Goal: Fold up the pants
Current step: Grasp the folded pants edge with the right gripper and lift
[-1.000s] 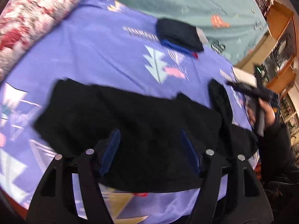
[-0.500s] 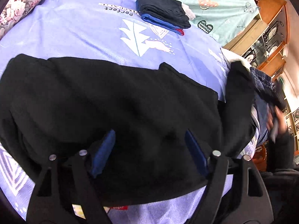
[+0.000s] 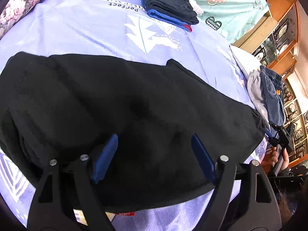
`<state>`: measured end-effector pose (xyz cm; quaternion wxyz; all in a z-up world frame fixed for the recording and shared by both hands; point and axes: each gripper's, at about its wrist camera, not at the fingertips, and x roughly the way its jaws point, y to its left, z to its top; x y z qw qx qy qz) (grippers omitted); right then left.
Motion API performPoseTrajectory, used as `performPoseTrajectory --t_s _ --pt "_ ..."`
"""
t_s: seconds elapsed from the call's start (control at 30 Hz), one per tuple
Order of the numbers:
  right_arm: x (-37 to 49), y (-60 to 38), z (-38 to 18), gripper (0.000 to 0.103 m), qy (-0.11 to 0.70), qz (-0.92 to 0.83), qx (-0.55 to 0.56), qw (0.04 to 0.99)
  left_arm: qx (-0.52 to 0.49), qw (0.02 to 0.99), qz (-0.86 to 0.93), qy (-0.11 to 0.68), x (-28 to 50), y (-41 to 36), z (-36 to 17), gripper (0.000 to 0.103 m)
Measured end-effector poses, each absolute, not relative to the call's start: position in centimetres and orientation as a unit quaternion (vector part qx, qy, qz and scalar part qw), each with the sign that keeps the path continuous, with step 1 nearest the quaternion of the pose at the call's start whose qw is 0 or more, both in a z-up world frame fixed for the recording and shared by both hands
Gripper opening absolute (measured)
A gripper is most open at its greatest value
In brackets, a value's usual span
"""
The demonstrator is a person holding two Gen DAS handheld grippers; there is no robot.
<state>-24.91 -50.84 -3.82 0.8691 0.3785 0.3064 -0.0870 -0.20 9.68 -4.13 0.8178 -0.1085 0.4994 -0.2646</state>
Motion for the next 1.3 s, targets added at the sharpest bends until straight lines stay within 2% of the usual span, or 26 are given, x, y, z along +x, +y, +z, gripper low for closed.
performPoseTrajectory --t_s 0.03,0.07,0.13,0.17,0.3,0.5,0.53,0.6,0.63,0.7,0.8,0.93,1.03,1.1,1.17,1.27,1.3 --pt "-24.6 -51.1 -3.6 0.068 0.308 -0.095 0.377 0.868 -0.112 0.818 -0.265 0.498 -0.3 10.0 -4.1 0.080" --pt "-24.2 -51.6 -3.6 0.061 0.316 -0.100 0.376 0.865 -0.114 0.818 -0.265 0.498 -0.3 10.1 -4.1 0.080" --pt "-23.2 -51.9 -3.7 0.019 0.343 -0.117 0.354 0.862 -0.113 0.818 -0.263 0.499 -0.3 10.2 -4.1 0.080" --pt "-23.2 -51.9 -3.7 0.002 0.343 -0.101 0.351 0.865 -0.110 0.818 -0.262 0.500 -0.3 10.2 -4.1 0.080" --pt "-25.0 -50.8 -0.8 0.002 0.313 -0.088 0.317 0.891 -0.109 0.817 -0.261 0.502 -0.4 10.5 -4.0 0.080" --pt "-24.8 -51.7 -3.3 0.005 0.411 -0.141 0.302 0.848 -0.077 0.817 -0.259 0.509 -1.0 10.3 -3.8 0.080" --pt "-24.9 -51.7 -3.1 0.008 0.415 -0.147 0.299 0.847 -0.068 0.817 -0.259 0.511 -1.2 10.3 -3.8 0.080" --pt "-25.4 -51.8 -1.2 0.036 0.394 -0.189 0.273 0.857 -0.040 0.814 -0.260 0.518 -1.9 10.4 -3.7 0.080" --pt "-25.6 -51.5 0.6 0.041 0.370 -0.216 0.250 0.869 -0.030 0.812 -0.260 0.522 -2.1 10.4 -3.7 0.080" --pt "-24.8 -50.1 3.5 0.042 0.329 -0.199 0.222 0.896 -0.014 0.807 -0.257 0.531 -2.7 10.5 -3.9 0.080" --pt "-19.3 -44.8 5.8 0.049 0.337 -0.005 0.228 0.913 -0.006 0.806 -0.251 0.536 -3.7 10.9 -4.1 0.080" --pt "-9.3 -33.1 5.9 0.049 0.392 0.200 0.171 0.882 -0.012 0.810 -0.237 0.536 -4.4 11.3 -3.5 0.080" --pt "-2.7 -24.6 4.7 0.049 0.432 0.290 0.113 0.846 -0.021 0.818 -0.234 0.525 -4.2 11.4 -2.3 0.080" --pt "1.2 -19.2 3.3 0.049 0.459 0.325 0.067 0.824 -0.027 0.831 -0.240 0.501 -3.9 11.3 -0.8 0.080" --pt "4.4 -15.9 1.9 0.049 0.484 0.337 0.042 0.807 -0.016 0.850 -0.236 0.470 -3.4 11.4 0.5 0.087" --pt "7.0 -13.2 -0.6 0.049 0.518 0.346 0.027 0.782 -0.018 0.861 -0.198 0.468 -1.7 13.2 0.0 0.088" --pt "7.7 -12.9 -1.5 0.044 0.533 0.349 0.025 0.770 -0.023 0.861 -0.186 0.473 -1.2 13.9 -0.5 0.088"
